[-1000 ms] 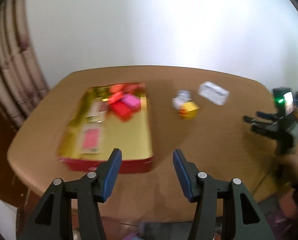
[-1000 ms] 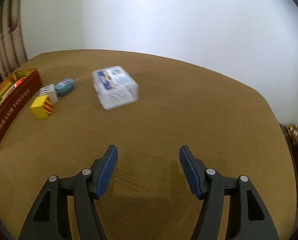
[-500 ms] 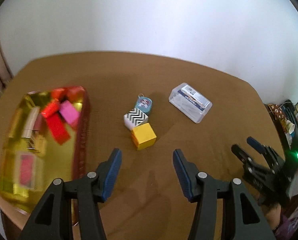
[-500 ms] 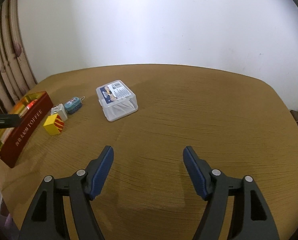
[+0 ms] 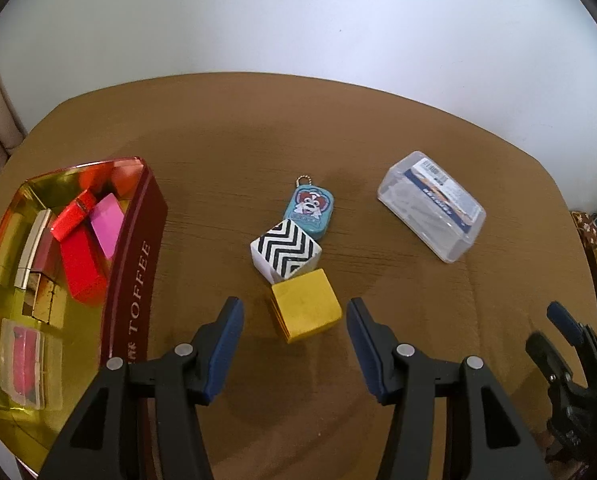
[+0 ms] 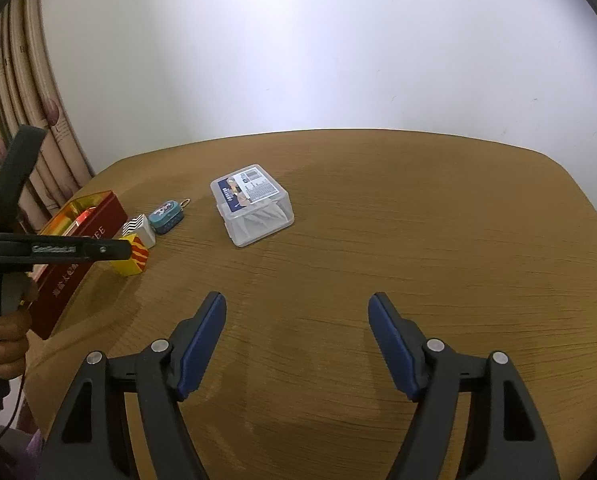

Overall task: Organize rigid objects
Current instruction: 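Grasp the yellow cube with the left gripper, then hold the yellow cube while the right gripper grasps the clear toothbrush box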

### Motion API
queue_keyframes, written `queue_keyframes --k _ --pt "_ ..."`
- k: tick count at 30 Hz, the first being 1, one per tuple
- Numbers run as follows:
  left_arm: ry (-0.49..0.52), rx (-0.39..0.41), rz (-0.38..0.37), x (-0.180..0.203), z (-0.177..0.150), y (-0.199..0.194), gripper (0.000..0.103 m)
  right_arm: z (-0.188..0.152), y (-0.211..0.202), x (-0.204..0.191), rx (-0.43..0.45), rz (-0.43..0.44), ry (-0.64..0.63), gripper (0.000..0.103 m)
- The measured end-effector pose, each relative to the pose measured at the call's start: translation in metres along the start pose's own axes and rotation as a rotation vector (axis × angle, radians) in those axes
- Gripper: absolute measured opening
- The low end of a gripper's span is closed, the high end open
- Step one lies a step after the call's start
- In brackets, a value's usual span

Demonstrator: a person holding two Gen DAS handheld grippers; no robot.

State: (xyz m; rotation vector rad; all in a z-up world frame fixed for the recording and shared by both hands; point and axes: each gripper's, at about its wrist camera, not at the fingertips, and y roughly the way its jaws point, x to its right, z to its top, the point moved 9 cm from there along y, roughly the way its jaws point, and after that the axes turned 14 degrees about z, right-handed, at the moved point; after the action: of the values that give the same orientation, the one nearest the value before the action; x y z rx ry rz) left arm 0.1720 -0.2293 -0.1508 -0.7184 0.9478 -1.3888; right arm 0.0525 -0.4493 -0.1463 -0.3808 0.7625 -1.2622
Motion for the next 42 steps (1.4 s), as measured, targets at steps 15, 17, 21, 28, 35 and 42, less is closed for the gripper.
queue_keyframes --k 15,17,21,28,35,42 --pt "0.008 -0.015 0.019 0.009 -0.009 0.012 0.031 -0.002 0.003 0.001 -0.009 0.012 0.018 0.072" --pt "0.013 -0.003 0.025 0.01 -0.012 0.01 0.031 -0.002 0.003 0.001 -0.012 0.01 0.02 0.072" --pt "0.009 -0.004 0.005 0.013 -0.023 0.006 0.03 -0.003 0.004 0.002 -0.012 0.009 0.024 0.073" --pt "0.025 0.016 -0.035 0.008 -0.044 -0.02 0.03 -0.001 0.005 -0.003 -0.017 0.02 0.001 0.074" --pt "0.026 0.008 -0.066 -0.002 -0.06 -0.034 0.03 0.024 0.021 -0.022 -0.032 0.032 -0.103 0.086" --pt "0.031 -0.01 -0.089 -0.011 -0.084 -0.051 0.03 0.067 0.046 -0.036 -0.06 0.052 -0.199 0.098"
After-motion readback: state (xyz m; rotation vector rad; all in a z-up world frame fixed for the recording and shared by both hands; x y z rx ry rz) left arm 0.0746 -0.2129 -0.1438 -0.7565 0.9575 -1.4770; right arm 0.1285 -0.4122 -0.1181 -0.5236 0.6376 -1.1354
